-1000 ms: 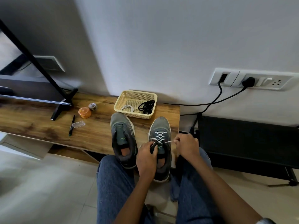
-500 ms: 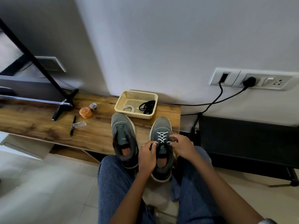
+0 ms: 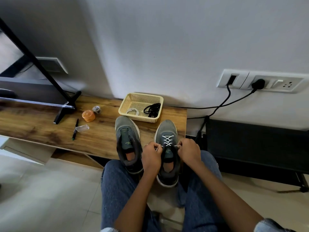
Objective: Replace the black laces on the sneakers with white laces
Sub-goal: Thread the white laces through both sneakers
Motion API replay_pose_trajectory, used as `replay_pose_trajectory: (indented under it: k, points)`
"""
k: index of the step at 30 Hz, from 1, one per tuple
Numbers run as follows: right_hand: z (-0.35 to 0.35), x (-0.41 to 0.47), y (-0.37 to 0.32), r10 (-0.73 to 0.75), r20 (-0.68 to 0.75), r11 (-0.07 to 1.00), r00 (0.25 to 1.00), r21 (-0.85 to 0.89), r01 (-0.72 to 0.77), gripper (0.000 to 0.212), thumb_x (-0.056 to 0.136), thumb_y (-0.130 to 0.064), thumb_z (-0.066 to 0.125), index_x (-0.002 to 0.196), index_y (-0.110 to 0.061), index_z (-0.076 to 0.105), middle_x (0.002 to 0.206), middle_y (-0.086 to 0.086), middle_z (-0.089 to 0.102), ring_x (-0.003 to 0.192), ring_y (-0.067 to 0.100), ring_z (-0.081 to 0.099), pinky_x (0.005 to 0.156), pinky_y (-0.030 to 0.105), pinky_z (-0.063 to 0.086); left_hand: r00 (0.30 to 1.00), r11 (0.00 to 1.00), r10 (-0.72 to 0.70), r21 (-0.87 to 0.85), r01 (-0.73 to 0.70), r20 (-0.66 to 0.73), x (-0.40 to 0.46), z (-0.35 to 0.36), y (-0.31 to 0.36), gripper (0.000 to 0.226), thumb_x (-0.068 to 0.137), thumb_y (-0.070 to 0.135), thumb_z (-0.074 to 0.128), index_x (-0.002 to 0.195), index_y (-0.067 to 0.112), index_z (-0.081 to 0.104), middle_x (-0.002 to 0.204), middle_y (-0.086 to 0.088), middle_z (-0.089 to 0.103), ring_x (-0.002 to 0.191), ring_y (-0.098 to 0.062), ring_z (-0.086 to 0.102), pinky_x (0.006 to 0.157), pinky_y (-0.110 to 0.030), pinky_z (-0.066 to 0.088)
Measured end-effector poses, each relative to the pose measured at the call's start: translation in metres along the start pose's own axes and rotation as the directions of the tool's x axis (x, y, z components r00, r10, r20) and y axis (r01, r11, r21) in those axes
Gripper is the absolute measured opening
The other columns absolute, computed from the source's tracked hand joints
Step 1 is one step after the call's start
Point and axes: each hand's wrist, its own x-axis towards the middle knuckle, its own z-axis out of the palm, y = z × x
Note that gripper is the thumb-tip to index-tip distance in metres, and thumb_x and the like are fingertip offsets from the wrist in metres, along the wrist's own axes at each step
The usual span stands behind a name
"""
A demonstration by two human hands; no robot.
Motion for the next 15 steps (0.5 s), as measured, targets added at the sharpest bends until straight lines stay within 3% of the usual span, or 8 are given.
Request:
replay_pose_trajectory:
  k: [8, 15]
  points:
    - [-0.002, -0.002, 0.001, 0.035, 0.028, 0.999, 0.999, 0.020, -0.036, 0.009, 0.085, -0.010, 0.056, 0.082, -0.013, 0.065, 0.089, 0.008, 0.068, 0.092, 0.027, 0.061, 0.071, 0.033, 0.047, 1.000, 1.000, 0.008, 0.025, -0.008, 0.016, -0.004, -0.002, 0.003, 0.013, 0.094, 0.024, 0.054, 0.090, 0.017, 0.064, 0.088, 0.003, 0.063, 0.079, -0.015, 0.059, 0.068, -0.033, 0.047]
    - [-0.011, 0.000, 0.009, -0.017, 0.160, 0.956, 0.987, 0.292, -0.031, 0.030, 0.094, -0.023, 0.055, 0.085, 0.002, 0.069, 0.083, 0.015, 0.069, 0.080, 0.024, 0.064, 0.070, 0.031, 0.045, 0.994, 0.999, 0.017, -0.044, -0.012, 0.109, 0.007, -0.014, -0.007, 0.019, 0.091, 0.028, 0.062, 0.094, 0.015, 0.074, 0.087, -0.001, 0.072, 0.080, -0.015, 0.066, 0.075, -0.029, 0.052]
